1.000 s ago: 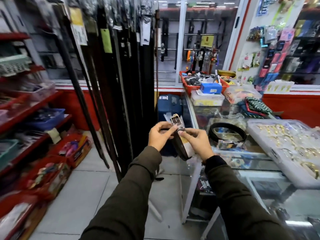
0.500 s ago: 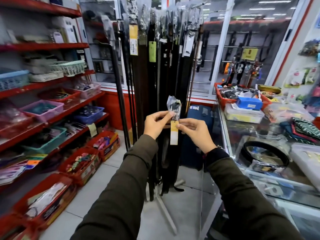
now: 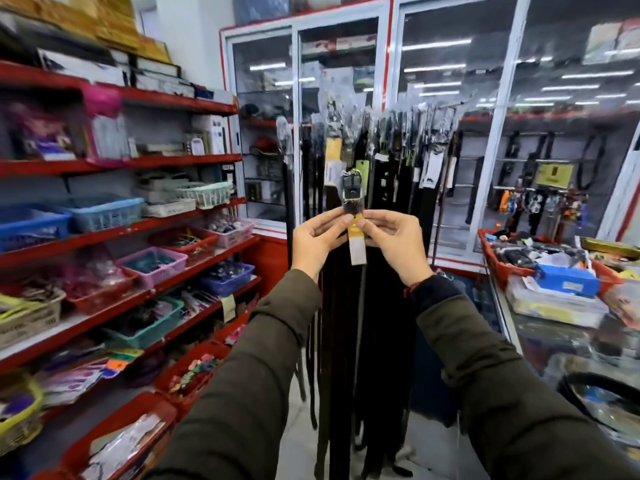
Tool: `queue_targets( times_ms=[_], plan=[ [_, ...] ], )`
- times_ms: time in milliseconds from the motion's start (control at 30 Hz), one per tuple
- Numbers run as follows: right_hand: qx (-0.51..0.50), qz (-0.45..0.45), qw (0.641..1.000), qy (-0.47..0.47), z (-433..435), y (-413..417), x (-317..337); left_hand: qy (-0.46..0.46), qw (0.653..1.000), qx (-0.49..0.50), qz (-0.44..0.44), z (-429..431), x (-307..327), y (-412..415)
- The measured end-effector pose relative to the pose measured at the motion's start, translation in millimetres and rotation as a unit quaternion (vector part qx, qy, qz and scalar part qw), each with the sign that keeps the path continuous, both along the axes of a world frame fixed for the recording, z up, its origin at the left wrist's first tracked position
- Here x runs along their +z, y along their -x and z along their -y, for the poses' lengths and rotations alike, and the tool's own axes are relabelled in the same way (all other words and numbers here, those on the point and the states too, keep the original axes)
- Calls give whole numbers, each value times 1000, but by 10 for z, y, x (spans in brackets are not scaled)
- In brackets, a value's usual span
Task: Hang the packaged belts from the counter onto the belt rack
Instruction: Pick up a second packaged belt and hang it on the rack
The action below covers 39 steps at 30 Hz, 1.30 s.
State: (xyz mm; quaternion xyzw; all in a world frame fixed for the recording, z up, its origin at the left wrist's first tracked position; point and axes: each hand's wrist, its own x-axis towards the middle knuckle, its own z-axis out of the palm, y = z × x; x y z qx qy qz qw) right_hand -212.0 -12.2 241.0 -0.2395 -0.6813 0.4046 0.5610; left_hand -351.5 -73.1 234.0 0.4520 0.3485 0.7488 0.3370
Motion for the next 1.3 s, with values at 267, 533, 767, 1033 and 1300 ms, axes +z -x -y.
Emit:
queue_targets(
  times_ms=[267,533,767,1033,1300],
  plan=[
    [32,-58,997,-45,3,363,817,-51,995,80,-10,-100,791,302],
    [50,-130,990,20,-52,599,1422,-49,996,66,-24,-323,1423,481],
    [89,-125,983,98,-111,623,1478,-24,998,59,-11,-454,1455,576],
    [104,-107,982,115,-204,671,1444,-19,997,64,36,-528,1352,586],
    [31,-48,993,103,-368,639,1287,9,990,135,-46,-710,1192,542]
  ],
)
